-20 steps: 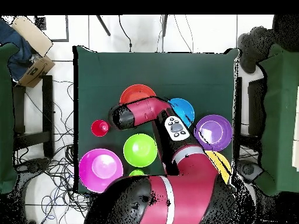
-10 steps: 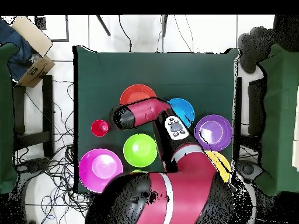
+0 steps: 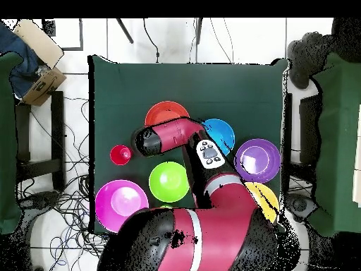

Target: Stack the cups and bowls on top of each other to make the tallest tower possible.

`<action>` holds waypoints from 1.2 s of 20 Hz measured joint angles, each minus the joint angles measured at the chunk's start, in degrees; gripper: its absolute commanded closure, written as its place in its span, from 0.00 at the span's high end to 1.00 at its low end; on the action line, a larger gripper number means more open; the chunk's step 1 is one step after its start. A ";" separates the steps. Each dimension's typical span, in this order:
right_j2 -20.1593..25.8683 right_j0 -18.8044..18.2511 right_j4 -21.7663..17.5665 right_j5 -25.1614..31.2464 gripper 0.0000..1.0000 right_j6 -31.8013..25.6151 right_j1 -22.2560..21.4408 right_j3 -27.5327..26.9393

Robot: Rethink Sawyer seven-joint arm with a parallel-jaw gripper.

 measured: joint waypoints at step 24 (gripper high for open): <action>-1.00 0.37 0.59 -0.01 0.00 0.00 -0.68 -2.23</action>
